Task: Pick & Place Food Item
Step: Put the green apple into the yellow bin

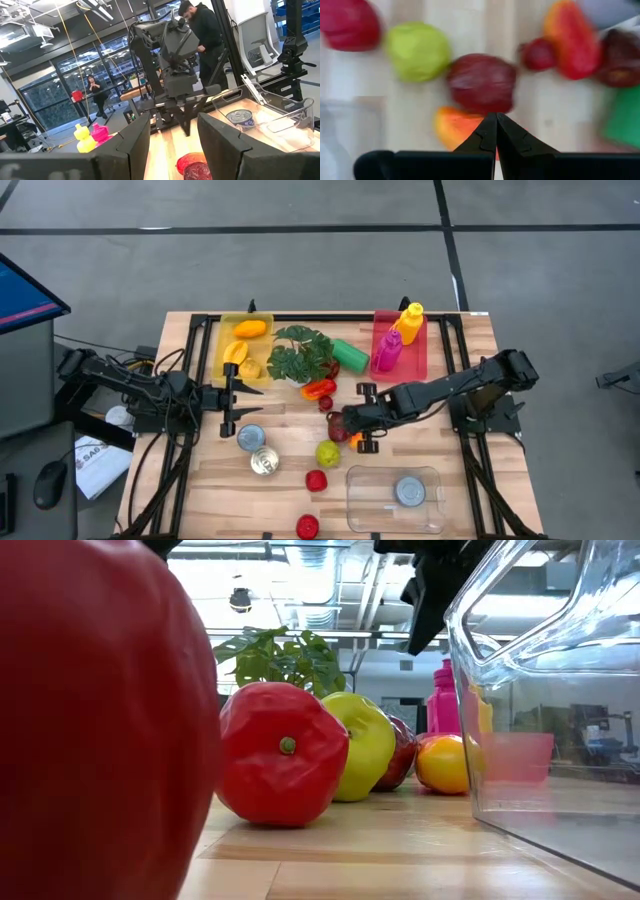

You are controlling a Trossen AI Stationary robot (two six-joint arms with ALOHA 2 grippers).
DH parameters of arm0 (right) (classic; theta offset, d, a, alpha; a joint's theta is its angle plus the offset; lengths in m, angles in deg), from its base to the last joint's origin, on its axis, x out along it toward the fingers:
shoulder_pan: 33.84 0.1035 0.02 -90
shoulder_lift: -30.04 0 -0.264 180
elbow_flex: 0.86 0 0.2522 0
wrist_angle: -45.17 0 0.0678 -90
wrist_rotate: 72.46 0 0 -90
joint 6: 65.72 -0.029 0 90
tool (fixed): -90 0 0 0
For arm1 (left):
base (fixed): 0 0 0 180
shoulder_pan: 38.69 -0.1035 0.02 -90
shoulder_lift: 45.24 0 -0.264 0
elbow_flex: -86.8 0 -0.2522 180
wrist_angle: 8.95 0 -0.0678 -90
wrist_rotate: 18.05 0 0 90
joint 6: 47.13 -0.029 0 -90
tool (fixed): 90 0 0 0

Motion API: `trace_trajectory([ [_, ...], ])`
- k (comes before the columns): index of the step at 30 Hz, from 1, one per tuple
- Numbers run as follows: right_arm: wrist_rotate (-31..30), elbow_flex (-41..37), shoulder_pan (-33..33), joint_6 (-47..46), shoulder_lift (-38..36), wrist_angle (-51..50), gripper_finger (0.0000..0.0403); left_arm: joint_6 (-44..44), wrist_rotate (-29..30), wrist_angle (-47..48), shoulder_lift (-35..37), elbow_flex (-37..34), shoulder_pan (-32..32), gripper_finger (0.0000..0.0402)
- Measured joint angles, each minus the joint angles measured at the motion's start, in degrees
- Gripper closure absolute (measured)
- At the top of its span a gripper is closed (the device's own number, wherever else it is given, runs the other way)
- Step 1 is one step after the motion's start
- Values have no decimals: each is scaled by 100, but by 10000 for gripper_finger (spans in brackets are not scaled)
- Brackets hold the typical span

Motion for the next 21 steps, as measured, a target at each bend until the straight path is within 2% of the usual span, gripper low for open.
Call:
trace_trajectory([
  [5,-170,-25,10,391,-46,12,403,0,0,1,0,0,0,248],
  [8,-170,-320,-25,497,-292,521,403,2,0,28,0,0,0,248],
  [21,-348,-3118,-267,688,-2047,4183,403,46,2,79,0,0,0,248],
])
